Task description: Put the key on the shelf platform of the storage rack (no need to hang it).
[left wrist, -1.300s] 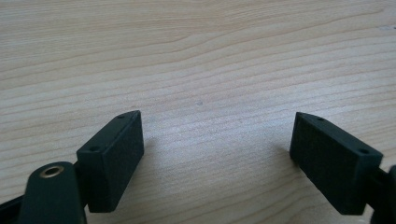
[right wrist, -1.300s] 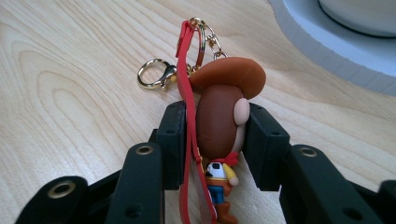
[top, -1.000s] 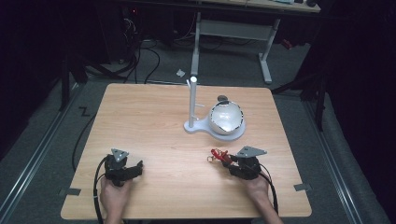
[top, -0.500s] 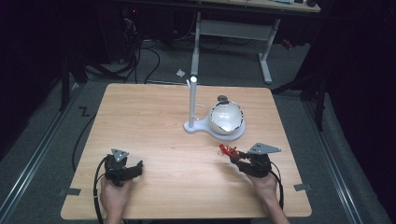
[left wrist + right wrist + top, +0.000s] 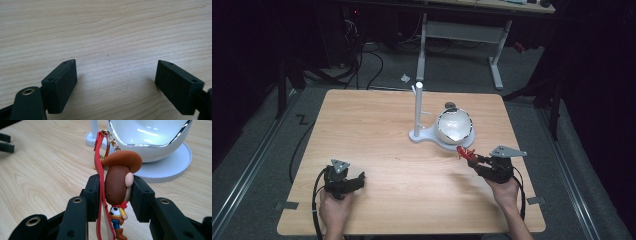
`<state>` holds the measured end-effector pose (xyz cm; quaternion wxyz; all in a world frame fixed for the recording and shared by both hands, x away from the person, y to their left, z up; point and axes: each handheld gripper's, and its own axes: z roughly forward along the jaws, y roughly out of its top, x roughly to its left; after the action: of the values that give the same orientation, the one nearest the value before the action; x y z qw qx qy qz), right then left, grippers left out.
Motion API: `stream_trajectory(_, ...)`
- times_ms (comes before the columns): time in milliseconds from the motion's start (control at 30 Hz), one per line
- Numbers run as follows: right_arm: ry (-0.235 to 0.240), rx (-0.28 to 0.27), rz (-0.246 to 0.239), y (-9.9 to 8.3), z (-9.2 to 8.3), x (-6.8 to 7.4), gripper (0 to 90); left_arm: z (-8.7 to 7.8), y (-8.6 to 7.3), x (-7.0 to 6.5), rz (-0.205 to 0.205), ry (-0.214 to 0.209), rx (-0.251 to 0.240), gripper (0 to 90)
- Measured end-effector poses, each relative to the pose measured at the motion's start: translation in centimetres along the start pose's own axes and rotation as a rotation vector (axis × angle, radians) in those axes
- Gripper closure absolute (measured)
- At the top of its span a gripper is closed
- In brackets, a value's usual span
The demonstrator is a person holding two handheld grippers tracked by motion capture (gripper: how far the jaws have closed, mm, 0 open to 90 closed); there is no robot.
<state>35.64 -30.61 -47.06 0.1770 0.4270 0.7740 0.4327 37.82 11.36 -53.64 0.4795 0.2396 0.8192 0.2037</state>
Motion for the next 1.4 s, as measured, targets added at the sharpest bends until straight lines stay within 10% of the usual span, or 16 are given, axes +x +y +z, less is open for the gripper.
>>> stream_trajectory(667,-0.038,-0.026,0.036,4.0,-0.1,-3.0,62.5,0.0,0.0,0.0,-0.001,0.001,0.000,18.3)
stream_trajectory(1400,-0.051,0.048,0.012,8.9,4.7,-3.9,62.4,0.0,0.0,0.0,-0.002,0.001,0.000,18.3)
